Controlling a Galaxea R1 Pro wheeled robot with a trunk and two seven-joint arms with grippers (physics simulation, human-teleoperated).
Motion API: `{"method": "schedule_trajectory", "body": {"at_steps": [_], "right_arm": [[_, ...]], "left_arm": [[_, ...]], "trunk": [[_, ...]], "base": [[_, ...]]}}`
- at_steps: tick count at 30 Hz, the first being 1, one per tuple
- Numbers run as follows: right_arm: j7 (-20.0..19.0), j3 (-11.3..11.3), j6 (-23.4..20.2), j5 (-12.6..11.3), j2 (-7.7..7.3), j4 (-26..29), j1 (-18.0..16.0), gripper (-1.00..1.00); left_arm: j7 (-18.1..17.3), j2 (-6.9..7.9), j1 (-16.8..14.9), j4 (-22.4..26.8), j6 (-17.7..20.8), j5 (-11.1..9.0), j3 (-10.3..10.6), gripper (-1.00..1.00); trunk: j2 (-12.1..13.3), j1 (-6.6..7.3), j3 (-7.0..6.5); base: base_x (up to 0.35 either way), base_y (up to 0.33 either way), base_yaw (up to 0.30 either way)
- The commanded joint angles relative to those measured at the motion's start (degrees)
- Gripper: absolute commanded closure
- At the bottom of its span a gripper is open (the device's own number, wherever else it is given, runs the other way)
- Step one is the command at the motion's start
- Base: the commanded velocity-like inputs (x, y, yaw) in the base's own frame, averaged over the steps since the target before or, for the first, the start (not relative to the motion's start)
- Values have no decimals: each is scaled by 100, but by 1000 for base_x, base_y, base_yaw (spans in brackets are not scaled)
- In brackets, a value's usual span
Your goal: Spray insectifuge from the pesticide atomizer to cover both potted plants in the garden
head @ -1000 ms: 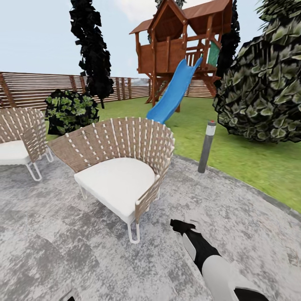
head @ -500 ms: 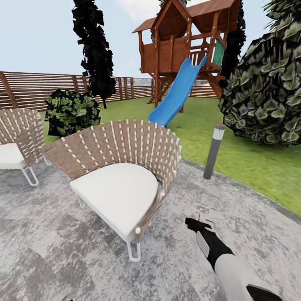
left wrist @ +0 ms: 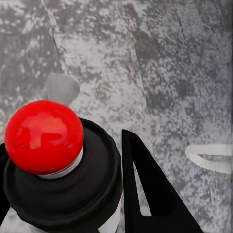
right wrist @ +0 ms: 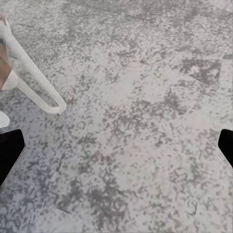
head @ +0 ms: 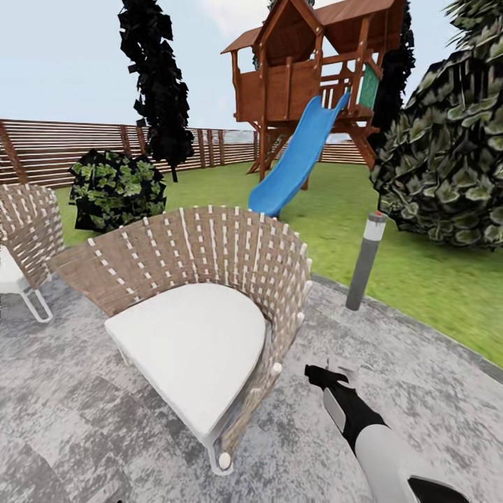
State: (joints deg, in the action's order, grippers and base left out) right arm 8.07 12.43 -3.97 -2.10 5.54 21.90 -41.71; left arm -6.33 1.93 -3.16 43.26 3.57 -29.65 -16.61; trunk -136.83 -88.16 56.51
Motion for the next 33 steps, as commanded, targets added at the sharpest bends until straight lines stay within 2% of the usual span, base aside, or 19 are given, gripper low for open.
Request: {"method": "schedule_trajectory", "body": {"at_steps": [1,6,8,9,10,11,20,24,33], "right_arm": [[-4,-86,-4,-1,4,-2,0,-100],[-22,-1132,0,-23,53,-43,12,-100],[-26,-1204,-5,-21,192,-51,18,-100],[-25,-1236,-3,-14,338,-107,21,-100],[-25,-1312,4,-11,422,-225,22,-100],[-25,-1349,7,-11,443,-255,22,-100],[-29,-1541,42,-19,446,-557,23,-100],[-203,-1847,60,-55,446,-524,10,-100],[-117,-1758,186,-66,446,-461,5,-100]], "left_arm": [[0,-4,0,-1,-3,7,7,100],[0,-5,0,1,-6,5,1,100],[0,-3,-1,2,-6,5,0,100],[0,-7,-2,2,-6,5,3,100],[0,-8,-3,5,-6,4,7,100],[0,-8,-2,6,-6,4,8,100],[0,-38,-2,7,-6,12,26,100],[0,-44,-4,7,-6,12,26,100],[0,-10,0,8,0,4,9,100]], "trunk": [[0,0,0],[0,0,0],[0,0,0],[0,0,0],[0,0,0],[0,0,0],[0,0,0],[0,0,0],[0,0,0]], "base": [[106,0,182],[17,0,251],[1,0,264],[0,0,264],[0,0,264],[0,0,264],[0,0,265],[0,0,266],[73,-80,48]]}}
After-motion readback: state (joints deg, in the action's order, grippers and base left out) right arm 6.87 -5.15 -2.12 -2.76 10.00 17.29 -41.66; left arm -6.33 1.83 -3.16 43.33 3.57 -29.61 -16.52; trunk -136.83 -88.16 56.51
